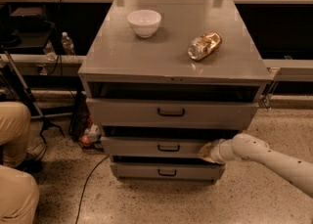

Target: Close middle drawer

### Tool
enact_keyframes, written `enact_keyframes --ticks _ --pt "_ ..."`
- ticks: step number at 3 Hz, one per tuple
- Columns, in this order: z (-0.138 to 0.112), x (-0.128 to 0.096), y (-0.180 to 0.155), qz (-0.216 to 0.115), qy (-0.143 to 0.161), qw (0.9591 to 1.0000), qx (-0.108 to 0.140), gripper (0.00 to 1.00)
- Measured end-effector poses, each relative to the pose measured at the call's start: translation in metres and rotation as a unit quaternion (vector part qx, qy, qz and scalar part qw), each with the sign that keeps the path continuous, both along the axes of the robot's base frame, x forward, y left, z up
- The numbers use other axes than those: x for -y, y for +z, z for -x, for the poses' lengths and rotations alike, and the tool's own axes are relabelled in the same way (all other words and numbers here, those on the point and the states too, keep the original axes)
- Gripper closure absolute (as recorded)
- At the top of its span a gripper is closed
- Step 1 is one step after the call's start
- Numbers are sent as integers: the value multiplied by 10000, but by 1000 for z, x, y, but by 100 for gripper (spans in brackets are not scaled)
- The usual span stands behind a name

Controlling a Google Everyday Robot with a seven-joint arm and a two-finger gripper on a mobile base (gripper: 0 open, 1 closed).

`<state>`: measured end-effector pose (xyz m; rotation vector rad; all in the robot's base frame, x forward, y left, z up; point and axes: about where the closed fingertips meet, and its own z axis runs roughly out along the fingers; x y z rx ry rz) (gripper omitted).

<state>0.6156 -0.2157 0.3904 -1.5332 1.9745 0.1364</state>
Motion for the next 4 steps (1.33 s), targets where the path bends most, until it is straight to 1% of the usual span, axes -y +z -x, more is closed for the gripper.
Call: enact_keyframes --ticks 1,2,3,4 --pt "0 0 0 0 0 10000 0 100" --pt "17 7 5 57 -143 9999 -63 100" --pt "64 30 19 169 -629 9975 -257 100" --pt "111 54 28 78 -1205 9919 -395 100"
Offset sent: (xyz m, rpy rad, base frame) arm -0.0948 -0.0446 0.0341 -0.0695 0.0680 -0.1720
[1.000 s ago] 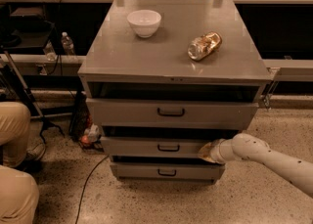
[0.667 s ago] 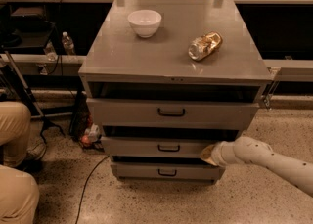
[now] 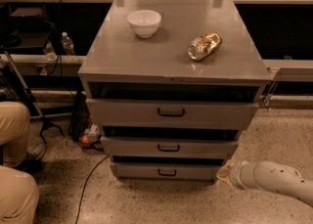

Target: Close middle drawer

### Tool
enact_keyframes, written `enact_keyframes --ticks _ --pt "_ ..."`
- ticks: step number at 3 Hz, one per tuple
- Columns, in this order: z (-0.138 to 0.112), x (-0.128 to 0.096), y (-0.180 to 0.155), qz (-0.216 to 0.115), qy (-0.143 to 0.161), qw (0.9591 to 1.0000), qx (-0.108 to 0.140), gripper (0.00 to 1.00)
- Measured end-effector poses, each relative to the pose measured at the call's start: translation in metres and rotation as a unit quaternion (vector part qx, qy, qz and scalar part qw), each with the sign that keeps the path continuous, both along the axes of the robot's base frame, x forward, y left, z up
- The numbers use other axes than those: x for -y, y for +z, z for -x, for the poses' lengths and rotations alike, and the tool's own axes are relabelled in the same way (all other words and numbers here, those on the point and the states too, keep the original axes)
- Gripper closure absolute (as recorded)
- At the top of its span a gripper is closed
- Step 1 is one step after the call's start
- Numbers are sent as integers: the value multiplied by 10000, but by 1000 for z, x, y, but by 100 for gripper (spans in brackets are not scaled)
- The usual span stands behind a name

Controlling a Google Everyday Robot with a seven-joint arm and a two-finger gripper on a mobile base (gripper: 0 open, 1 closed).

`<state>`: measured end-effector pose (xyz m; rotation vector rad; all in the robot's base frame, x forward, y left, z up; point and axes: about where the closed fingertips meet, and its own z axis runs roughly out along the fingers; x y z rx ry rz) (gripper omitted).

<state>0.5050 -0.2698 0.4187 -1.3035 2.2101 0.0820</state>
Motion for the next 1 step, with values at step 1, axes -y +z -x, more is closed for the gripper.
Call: enact_keyframes --ticks 1 --pt "20 11 0 -413 -236 9989 -27 100"
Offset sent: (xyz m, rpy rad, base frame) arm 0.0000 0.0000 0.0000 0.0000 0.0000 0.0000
